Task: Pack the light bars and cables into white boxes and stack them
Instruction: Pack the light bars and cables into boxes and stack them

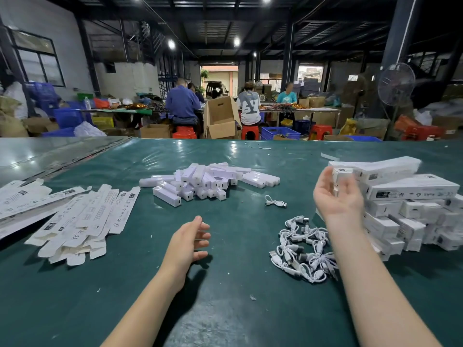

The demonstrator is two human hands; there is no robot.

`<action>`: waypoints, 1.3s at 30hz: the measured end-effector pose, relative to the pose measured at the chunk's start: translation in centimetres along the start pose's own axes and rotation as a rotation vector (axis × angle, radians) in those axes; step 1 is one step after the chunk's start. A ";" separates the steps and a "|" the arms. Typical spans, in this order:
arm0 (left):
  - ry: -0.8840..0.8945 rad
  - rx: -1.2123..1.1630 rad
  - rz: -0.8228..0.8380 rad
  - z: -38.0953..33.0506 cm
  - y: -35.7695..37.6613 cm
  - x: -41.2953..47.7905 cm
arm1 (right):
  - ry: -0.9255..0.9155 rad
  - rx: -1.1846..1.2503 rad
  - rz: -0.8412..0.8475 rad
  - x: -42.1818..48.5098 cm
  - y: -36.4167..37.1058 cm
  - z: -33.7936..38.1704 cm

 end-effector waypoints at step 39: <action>0.062 1.486 -0.583 -1.7 -17.3 8.1 | -0.687 -2.405 0.972 -2.0 -10.5 -14.9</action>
Point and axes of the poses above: each hand's wrist, its own x-axis towards the middle knuckle, its own y-axis out of the palm, z = x × y, the point moved 10 cm from there along x, towards the middle knuckle, and after that the axes turned 12 degrees about -z, right-handed, at the moved point
